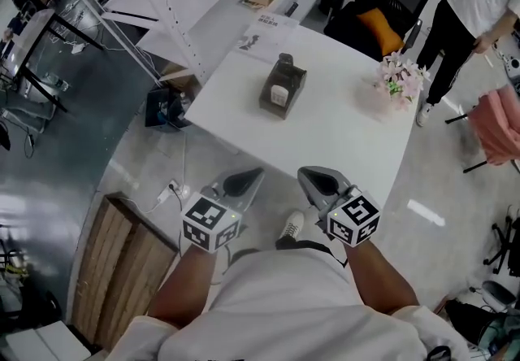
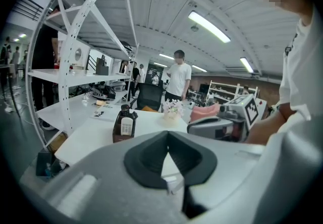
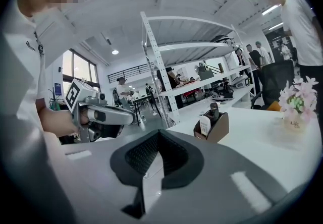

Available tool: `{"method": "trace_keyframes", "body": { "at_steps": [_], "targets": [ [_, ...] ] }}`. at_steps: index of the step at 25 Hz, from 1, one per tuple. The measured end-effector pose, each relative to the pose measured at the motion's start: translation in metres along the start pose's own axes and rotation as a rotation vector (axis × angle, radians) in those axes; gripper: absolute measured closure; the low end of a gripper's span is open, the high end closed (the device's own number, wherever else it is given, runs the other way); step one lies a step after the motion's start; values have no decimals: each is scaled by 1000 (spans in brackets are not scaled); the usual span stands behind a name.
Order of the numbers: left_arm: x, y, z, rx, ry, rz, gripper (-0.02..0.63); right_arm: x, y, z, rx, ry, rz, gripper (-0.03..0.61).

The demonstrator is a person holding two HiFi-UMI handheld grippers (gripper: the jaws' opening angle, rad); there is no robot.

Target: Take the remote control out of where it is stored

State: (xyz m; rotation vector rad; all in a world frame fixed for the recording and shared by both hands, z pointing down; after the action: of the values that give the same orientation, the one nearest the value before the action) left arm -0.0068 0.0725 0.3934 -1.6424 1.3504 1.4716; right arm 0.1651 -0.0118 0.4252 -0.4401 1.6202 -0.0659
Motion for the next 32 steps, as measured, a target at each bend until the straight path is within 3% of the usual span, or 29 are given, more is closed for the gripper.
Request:
{"method": "trace_keyframes", "body": {
  "at_steps": [11,23,32],
  "targets": [
    [3,-5,-39,10,17,-17,612,8,-43,13,-14,-24,-4,572],
    [8,15,-48,9,44,-30,612,13,-58,8,-58,-44,-8,572],
    [9,62,-70,-107,91,-68,612,11,-64,-36,-152,-58,-11,572]
  ]
}}
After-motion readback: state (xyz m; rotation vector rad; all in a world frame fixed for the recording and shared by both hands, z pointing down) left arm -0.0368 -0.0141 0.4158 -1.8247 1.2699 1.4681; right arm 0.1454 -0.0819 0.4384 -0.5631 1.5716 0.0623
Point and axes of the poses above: the fingertips, and each gripper's own axes: z backward along the fingers, y to its left, x out of its top, the point moved 8 cm from there along z, backward along the fingers, and after that the axes turned 9 degrees about -y, right-handed, at the moved point
